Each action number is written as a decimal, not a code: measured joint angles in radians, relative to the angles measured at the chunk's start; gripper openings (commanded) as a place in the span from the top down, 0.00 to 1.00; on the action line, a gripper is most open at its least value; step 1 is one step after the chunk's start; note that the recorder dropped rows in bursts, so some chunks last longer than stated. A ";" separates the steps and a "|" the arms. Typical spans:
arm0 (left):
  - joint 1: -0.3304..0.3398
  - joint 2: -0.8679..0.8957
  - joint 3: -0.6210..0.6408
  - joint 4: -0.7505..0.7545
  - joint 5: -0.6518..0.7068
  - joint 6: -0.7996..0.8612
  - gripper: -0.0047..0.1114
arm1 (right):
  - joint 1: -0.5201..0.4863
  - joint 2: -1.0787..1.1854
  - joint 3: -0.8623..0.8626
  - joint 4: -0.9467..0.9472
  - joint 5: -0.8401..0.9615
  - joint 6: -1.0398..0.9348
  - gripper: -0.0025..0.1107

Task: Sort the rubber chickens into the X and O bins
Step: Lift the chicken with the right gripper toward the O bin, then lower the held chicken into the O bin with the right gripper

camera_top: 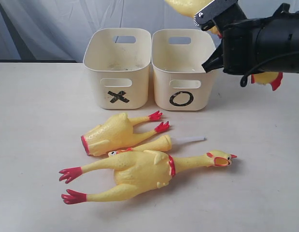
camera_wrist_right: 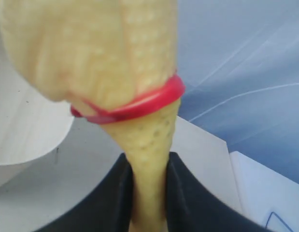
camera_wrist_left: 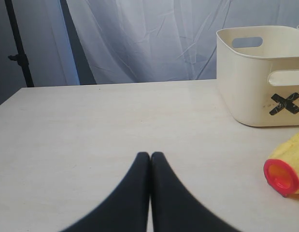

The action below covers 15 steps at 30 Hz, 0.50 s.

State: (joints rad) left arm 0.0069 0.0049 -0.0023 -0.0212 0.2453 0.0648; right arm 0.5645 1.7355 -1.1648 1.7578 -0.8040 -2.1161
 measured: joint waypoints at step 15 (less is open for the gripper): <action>0.000 0.000 0.000 0.000 0.000 0.000 0.96 | 0.000 -0.100 0.062 -0.004 0.559 0.109 0.99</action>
State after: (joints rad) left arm 0.0069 0.0049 -0.0023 -0.0212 0.2453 0.0648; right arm 0.5645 1.6350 -1.1025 1.7542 -0.2452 -2.0072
